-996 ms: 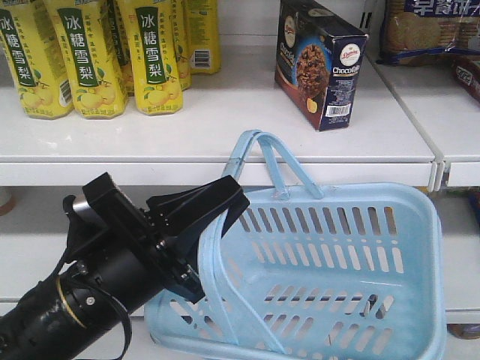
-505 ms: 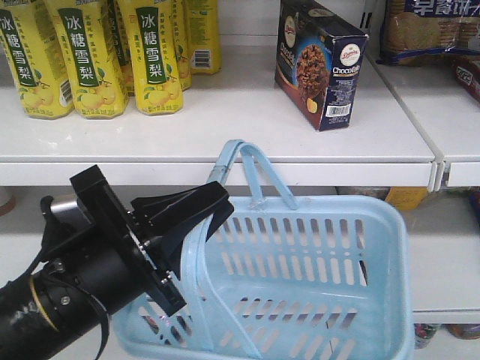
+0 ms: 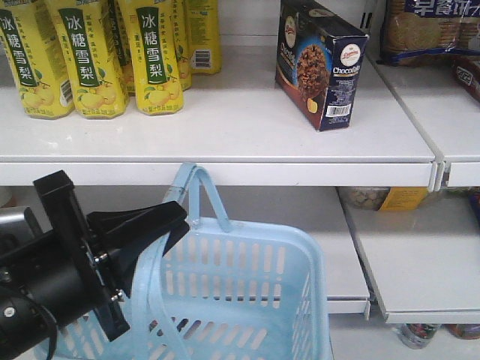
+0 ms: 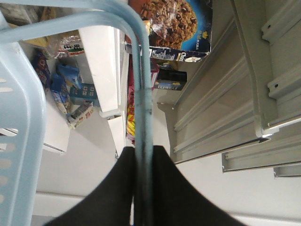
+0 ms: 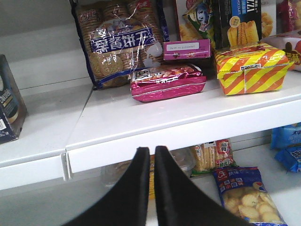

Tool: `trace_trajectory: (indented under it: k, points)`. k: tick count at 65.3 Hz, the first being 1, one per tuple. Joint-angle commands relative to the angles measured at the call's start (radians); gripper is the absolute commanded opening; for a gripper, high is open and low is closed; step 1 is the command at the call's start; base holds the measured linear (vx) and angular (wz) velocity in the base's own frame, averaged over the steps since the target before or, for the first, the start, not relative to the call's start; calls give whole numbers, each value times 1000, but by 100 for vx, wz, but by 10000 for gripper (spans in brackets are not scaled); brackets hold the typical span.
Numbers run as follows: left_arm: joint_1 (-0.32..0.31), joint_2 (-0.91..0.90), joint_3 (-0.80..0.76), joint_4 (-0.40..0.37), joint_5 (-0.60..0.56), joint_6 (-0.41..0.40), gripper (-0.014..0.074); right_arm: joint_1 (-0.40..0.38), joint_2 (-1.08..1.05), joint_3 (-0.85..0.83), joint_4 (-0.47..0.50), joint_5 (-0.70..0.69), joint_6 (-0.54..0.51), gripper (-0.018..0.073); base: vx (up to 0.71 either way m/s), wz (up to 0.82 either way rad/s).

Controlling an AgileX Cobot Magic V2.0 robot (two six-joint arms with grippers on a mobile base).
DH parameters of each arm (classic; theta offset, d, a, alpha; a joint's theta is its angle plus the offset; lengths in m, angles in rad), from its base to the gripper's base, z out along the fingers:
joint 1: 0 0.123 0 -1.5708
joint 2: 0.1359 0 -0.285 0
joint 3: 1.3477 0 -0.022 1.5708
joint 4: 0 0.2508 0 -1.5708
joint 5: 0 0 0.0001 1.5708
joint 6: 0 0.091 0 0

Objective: Left arm holds basket, right arm returns cookies

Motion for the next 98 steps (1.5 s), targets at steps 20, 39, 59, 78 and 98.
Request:
trace_trajectory:
  k: [20,39,59,78,98]
  points:
    - [121,-169,-34,12,148,13,0,-1,17,-22,-41,-53,-8,-11,0,0]
    - [255,-287,-16,12,327,22,0,-1,17,-22,-41,-53,-8,-11,0,0]
    - [429,-449,150,13,324,54,0,-1,17,-22,-41,-53,-8,-11,0,0]
    - [595,-565,211,13,337,256,0,-1,17,-22,-41,-53,-8,-11,0,0]
    - [714,-656,217,13,365,578,0,-1,17,-22,-41,-53,-8,-11,0,0]
